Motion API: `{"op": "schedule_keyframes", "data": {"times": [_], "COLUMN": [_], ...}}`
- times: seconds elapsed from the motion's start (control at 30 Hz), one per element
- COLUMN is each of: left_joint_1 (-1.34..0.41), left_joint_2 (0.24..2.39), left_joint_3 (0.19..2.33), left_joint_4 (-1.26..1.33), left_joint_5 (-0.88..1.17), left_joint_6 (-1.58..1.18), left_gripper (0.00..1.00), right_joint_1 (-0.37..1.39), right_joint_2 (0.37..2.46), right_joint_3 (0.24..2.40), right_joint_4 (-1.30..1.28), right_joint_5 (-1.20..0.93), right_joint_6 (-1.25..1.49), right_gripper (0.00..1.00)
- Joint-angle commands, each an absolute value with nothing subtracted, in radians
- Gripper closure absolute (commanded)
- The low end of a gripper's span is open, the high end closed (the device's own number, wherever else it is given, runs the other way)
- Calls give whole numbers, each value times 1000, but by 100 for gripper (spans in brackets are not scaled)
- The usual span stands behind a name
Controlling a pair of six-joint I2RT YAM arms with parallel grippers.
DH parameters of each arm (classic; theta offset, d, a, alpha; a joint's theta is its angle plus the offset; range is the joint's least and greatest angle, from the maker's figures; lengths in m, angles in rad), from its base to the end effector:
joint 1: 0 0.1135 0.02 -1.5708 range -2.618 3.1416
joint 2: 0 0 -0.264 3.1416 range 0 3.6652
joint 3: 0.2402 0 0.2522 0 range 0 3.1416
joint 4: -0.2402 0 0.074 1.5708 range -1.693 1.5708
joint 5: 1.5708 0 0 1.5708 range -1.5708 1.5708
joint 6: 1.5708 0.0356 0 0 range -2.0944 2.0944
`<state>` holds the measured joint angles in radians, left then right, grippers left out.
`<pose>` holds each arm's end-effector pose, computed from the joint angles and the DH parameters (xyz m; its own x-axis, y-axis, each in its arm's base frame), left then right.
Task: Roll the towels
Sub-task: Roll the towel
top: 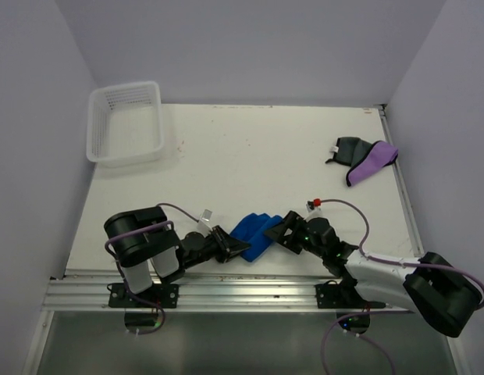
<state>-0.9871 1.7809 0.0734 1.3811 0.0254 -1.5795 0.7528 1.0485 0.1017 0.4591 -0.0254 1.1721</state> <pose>0.1122 -0.1715 0.0857 -0.8459 -0.5332 0.0164 -0.1841 0.2629 -0.9471 0.1285 0.1216 0.1272 -0.7777 0.5338 -0.3320 0.0435 0.5725 0.8187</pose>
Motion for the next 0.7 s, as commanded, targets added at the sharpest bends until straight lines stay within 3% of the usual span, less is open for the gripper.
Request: {"op": "schedule_keyframes", "data": {"times": [0.0,0.37,0.67], "left_joint_1": [-974,-971,-971], "left_joint_2": [1821,1852,1789], "left_joint_3": [-74,-114,-109], "left_joint_4": [1270,1367,1310], "left_joint_5": [-9,-25,-28], "left_joint_6": [-1588,-1608,-1548], "left_gripper": [100,100,100], "right_joint_1": [761,773,772], "right_joint_2": [1075,1190,1267], "right_joint_3": [118,137,227], "right_joint_4": [549,543,437], "right_joint_5": [23,121,150], "right_joint_6": [1181,1227,1267], "right_gripper": [20,27,47]}}
